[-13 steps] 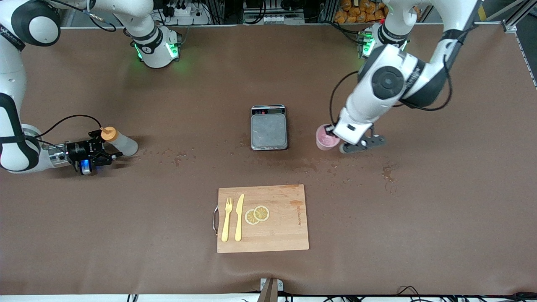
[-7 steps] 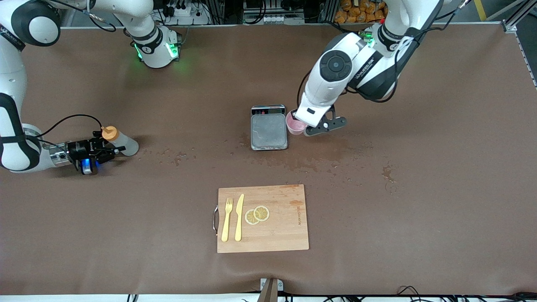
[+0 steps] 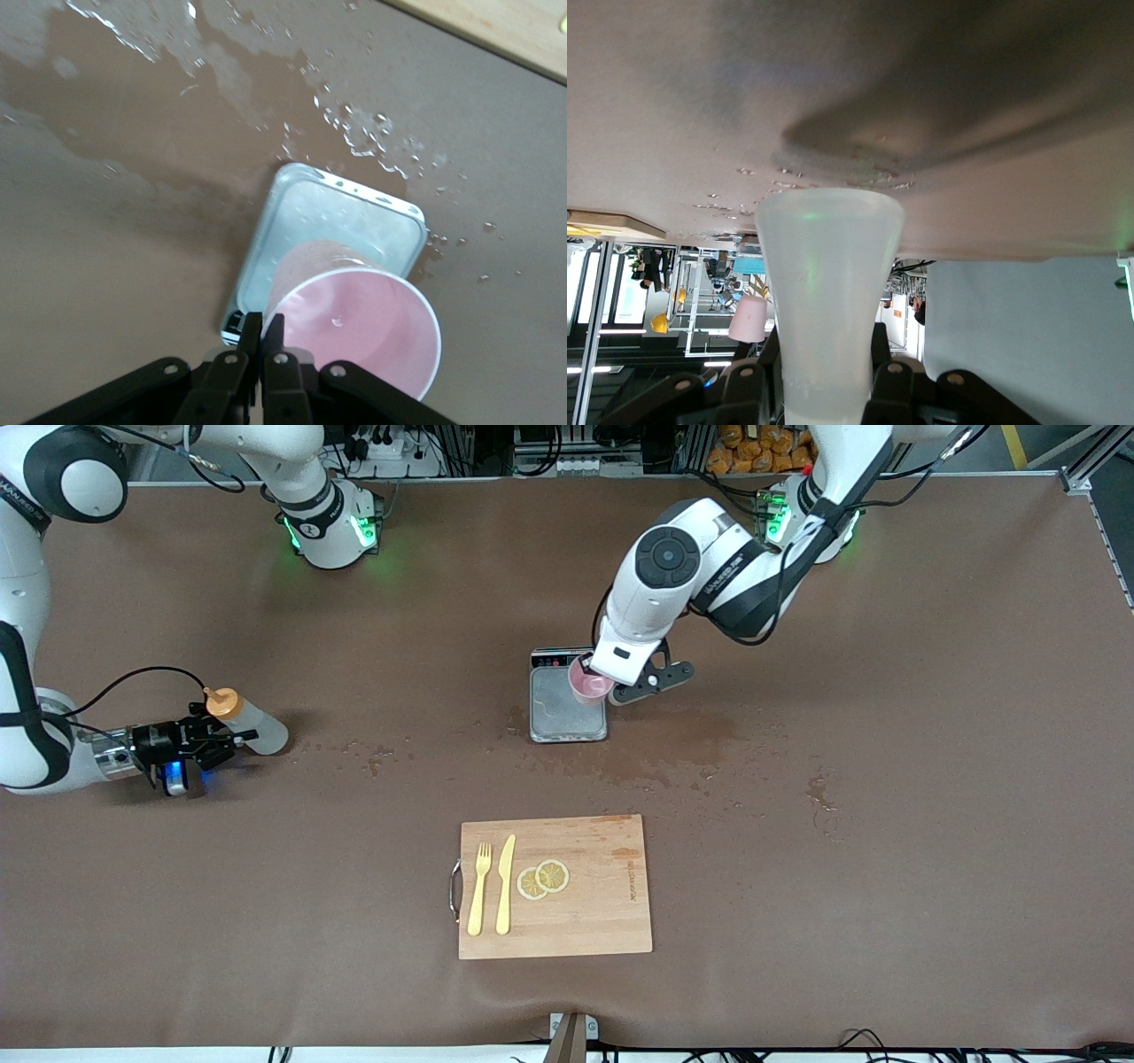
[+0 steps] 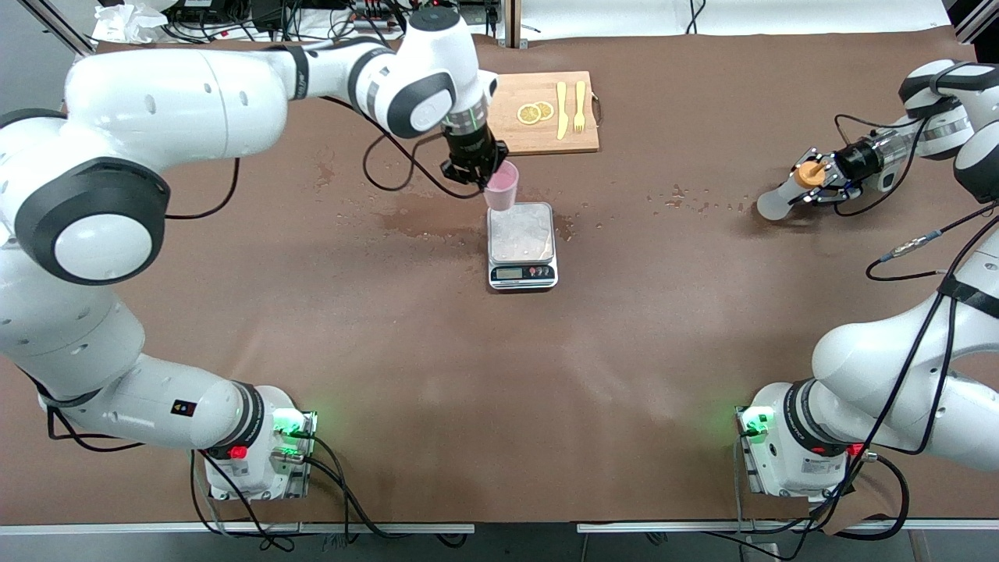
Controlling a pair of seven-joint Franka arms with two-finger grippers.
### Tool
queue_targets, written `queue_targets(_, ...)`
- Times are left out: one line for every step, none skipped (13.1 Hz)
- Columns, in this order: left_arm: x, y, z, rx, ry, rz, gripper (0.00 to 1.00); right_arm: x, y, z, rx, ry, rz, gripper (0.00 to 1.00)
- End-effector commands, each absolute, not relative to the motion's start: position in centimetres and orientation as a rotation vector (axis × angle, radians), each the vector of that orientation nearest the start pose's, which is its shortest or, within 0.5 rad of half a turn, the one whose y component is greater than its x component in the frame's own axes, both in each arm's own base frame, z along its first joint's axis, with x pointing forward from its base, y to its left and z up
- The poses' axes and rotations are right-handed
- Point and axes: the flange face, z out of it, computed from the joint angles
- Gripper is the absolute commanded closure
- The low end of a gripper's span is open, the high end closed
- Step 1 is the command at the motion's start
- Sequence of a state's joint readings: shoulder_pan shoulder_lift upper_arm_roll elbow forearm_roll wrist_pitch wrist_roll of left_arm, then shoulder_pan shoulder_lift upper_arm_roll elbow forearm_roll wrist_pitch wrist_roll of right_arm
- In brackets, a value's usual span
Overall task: Add sauce to pink cup with both arms
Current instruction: 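Carry the pink cup onto the scale with the left gripper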
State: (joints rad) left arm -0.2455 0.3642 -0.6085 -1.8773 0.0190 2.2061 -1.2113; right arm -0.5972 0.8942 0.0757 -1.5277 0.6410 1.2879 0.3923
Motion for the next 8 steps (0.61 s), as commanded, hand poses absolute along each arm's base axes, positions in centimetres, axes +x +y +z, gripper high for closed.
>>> queue_targets(43.0,-47.2,33.8,-3.212,-0.674,0.231,1.00,54.6,-21.8,15.6,-1.719,1.119,1.285,0.61)
queue_targets(42.7,-47.6,33.0,-3.212,-0.679,0.242,1.00,54.9,-21.3,16.1,-1.720,1.134,1.304,0.60)
queue_targets(42.1,-48.2,32.2,-3.206,-0.642,0.224,1.00,55.3,-21.0,17.0,-1.723,1.148,1.321,0.60)
queue_targets(42.2,-48.2,31.2,-3.185,-0.639,0.181,1.00,56.1,-20.2,17.9,-1.731,1.147,1.344,0.59)
queue_targets(42.4,-48.4,30.4,-3.172,-0.655,0.134,1.00,56.6,-19.6,18.7,-1.728,1.154,1.377,0.59)
queue_targets(42.1,-48.8,29.6,-3.174,-0.648,0.104,1.00,57.2,-18.7,19.7,-1.736,1.159,1.400,0.59)
queue_targets(42.0,-49.2,29.1,-3.180,-0.651,0.101,1.00,57.8,-17.9,20.9,-1.752,1.177,1.406,0.59)
queue_targets(42.0,-49.3,28.9,-3.187,-0.659,0.104,1.00,58.3,-17.0,22.1,-1.773,1.202,1.415,0.56)
